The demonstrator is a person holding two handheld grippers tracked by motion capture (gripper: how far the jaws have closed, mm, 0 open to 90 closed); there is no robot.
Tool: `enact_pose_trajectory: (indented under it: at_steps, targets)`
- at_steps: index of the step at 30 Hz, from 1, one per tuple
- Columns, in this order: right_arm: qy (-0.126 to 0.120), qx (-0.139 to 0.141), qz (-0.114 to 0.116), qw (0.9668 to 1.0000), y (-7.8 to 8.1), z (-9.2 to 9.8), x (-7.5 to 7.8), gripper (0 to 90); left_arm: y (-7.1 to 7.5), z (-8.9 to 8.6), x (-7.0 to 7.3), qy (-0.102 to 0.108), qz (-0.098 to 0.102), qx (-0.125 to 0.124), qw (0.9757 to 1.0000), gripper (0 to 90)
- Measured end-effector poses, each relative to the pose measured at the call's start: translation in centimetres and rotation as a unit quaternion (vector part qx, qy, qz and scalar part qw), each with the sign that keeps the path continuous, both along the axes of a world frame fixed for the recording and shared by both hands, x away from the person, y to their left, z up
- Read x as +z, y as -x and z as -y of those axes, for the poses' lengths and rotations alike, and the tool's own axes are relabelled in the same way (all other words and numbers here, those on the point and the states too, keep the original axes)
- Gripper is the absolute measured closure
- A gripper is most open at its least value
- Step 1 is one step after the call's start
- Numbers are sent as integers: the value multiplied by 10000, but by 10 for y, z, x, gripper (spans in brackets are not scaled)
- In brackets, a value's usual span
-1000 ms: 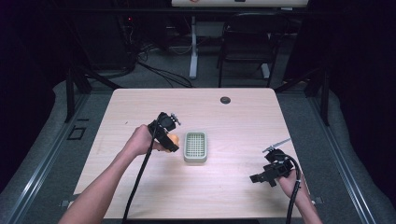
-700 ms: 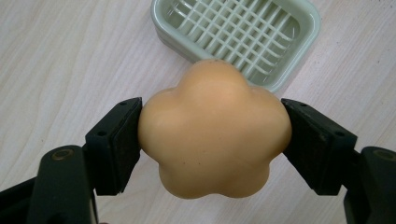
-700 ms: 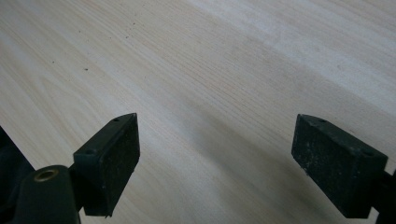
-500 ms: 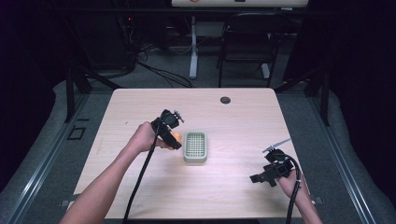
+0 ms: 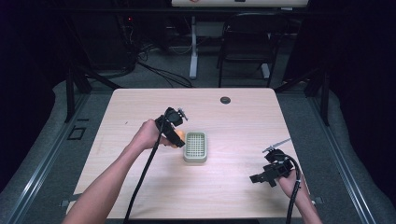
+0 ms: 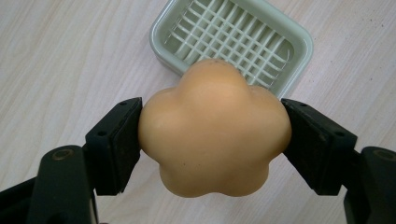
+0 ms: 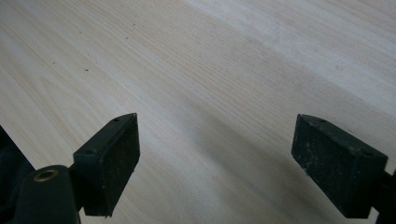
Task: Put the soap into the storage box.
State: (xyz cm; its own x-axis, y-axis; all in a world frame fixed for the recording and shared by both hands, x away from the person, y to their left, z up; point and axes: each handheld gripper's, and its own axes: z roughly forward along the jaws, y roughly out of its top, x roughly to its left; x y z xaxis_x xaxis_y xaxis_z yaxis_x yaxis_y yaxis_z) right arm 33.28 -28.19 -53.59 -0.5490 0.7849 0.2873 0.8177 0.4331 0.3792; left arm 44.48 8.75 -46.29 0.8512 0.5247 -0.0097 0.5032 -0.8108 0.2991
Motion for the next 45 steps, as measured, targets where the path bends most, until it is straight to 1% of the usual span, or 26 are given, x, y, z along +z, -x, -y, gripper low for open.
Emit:
enact_pose_trajectory:
  at_steps: [2, 3, 4, 5, 7, 8, 9, 11, 12, 13, 14, 21, 23, 24, 25, 26, 29, 30, 32, 36, 37, 38, 39, 41, 42, 45]
  targets:
    - [-50, -10, -3, 10000, 0, 0, -1, 151, -1, 1, -1, 11, 31, -17, 10000, 250]
    - [-80, -47, 22, 10000, 0, -1, -2, 151, -2, 1, -1, 4, 3, -13, 10000, 250]
    - [-80, -47, 22, 10000, 0, -1, -2, 151, -2, 1, -1, 4, 3, -13, 10000, 250]
    - [-15, 12, 4, 10000, 0, 0, -1, 151, -3, 2, -1, 17, 19, -9, 10000, 250]
    - [-18, 19, 2, 10000, 0, -1, -1, 151, -4, 5, -2, 0, -7, -32, 10000, 250]
    - [-125, -145, 62, 9998, 1, -2, -3, 151, -5, 6, -2, -3, -16, -41, 10000, 250]
    - [-70, -111, 49, 9999, 1, -2, -2, 151, -5, 7, -3, 16, 5, -31, 10000, 250]
    - [-69, -108, 50, 9999, 1, -2, -2, 151, -5, 8, -2, -4, -32, -53, 10000, 250]
    - [4, 35, -13, 10000, 0, -1, -1, 151, -6, 10, -3, -25, -20, -70, 10000, 250]
    - [-66, -101, 43, 9999, 1, -2, -2, 151, -7, 11, -3, -15, 5, -71, 10000, 250]
    - [-68, -110, 52, 9999, 1, -2, -2, 151, -7, 12, -3, -11, -15, -75, 10000, 250]
    - [-70, -106, 45, 9999, 1, -2, -3, 151, -11, 21, -5, 12, -16, -111, 9999, 250]
    - [5, 36, -16, 10000, 0, 0, -1, 151, -11, 24, -6, 10, -31, -115, 9999, 250]
    - [5, 36, -16, 10000, 0, 0, -1, 151, -11, 24, -6, 10, -31, -115, 9999, 250]
    - [-63, -109, 41, 9999, 1, -2, -2, 151, -11, 26, -7, 20, -29, -116, 9999, 250]
    - [-66, -107, 44, 9999, 1, -2, -2, 151, -12, 27, -7, -4, -74, -157, 9998, 250]
    - [-68, -106, 44, 9999, 1, -2, -2, 151, -13, 29, -8, -18, -68, -175, 9998, 250]
    - [-43, -27, 8, 10000, 0, -1, -2, 151, -13, 30, -9, 10, -46, -152, 9999, 250]
    - [-70, -111, 38, 9999, 1, -2, -3, 151, -14, 32, -9, 6, -80, -151, 9999, 250]
    - [-104, -133, 34, 9999, 1, -3, -3, 151, -17, 36, -13, -17, -88, -180, 9998, 250]
    - [-101, -86, 13, 9999, 1, -2, -3, 151, -17, 38, -13, -33, -124, -199, 9997, 250]
    - [-105, -132, 32, 9999, 1, -3, -3, 151, -18, 39, -14, -32, -91, -193, 9998, 250]
    - [-103, -134, 30, 9999, 1, -3, -3, 151, -18, 41, -15, -50, -123, -221, 9997, 250]
    - [-54, 0, -25, 10000, 0, -1, -2, 151, -19, 44, -17, -54, -114, -238, 9996, 250]
    - [-34, 26, -33, 10000, 0, -1, -2, 151, -19, 45, -17, -74, -160, -237, 9996, 250]
    - [-57, -17, -19, 10000, 0, -1, -3, 151, -21, 49, -22, -123, -212, -254, 9994, 250]
